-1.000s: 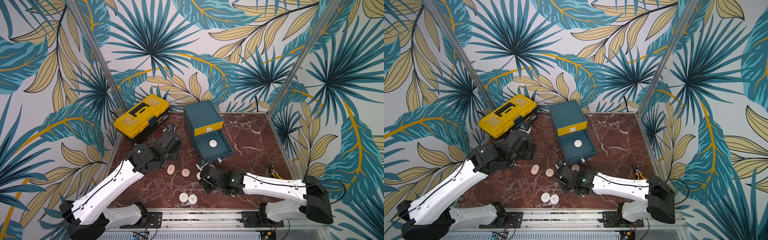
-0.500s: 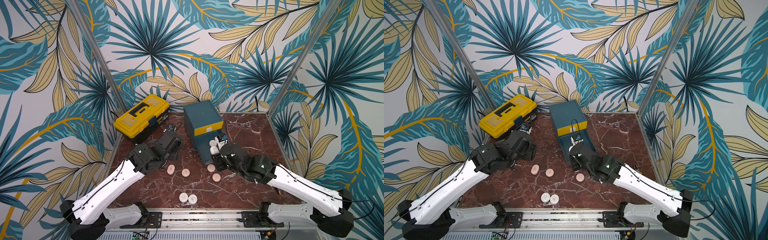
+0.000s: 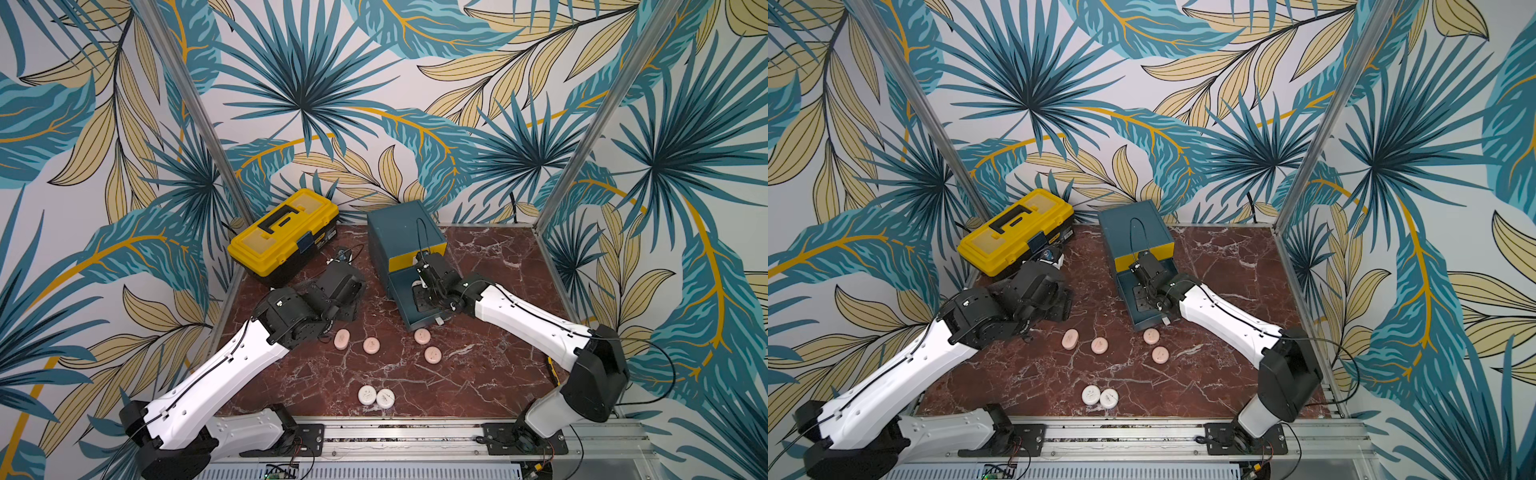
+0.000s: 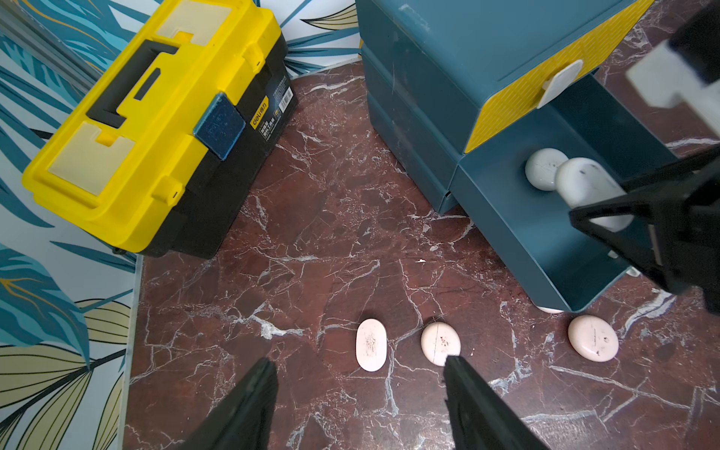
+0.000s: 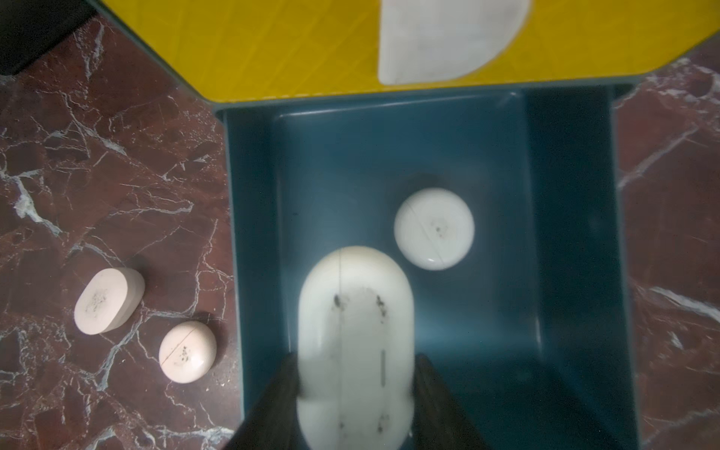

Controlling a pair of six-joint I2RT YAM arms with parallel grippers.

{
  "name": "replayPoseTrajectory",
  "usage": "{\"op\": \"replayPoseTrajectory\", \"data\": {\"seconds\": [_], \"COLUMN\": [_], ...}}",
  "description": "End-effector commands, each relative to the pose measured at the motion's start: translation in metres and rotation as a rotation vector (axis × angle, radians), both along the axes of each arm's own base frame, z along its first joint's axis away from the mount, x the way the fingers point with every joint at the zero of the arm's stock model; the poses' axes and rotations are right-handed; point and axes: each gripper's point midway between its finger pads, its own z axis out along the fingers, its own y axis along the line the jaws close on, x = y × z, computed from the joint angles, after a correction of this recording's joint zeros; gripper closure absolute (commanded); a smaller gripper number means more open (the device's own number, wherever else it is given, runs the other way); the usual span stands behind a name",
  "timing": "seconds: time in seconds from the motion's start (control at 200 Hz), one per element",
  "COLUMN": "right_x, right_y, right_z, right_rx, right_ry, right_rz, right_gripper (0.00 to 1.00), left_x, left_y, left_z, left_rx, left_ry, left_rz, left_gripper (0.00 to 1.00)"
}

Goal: Put the bluetooth earphones in the drawer according to color
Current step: Place the bluetooth earphone in the drawer.

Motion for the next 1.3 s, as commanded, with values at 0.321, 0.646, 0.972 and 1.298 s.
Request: {"op": "replayPoseTrajectory", "data": {"seconds": [0.321,0.646,0.972,1.298], "right_x": [0.03,0.039,0.025,-0.034], "right_y": [0.027,0.032,0.015,-0.045], "right_z": [-0.038,-0.046,0.016,0.101], "right_rx": [0.028,0.027,0.067,0.13], "right_ry": [0.052,0.059,-0.057,-0.209], "right_rz": [0.016,0.026,0.019,-0.025], "right_gripper": [0.61,0.47,0.36,0.35], "left_x": [-0.006,-0.006,-0.01,-0.037], "left_y": [0.01,0.01,0.015,0.001], "left_z": [0.001,-0.001,0.001,-0.05], "left_rx": [-0.001,0.001,0.01,-0.016], "left_ry": [-0.007,-0.004,-0.003,0.197], "left_rz": [0.017,0.017,0.018,-0.055], "left_gripper": [0.28,0.28,0.27,0.28]}}
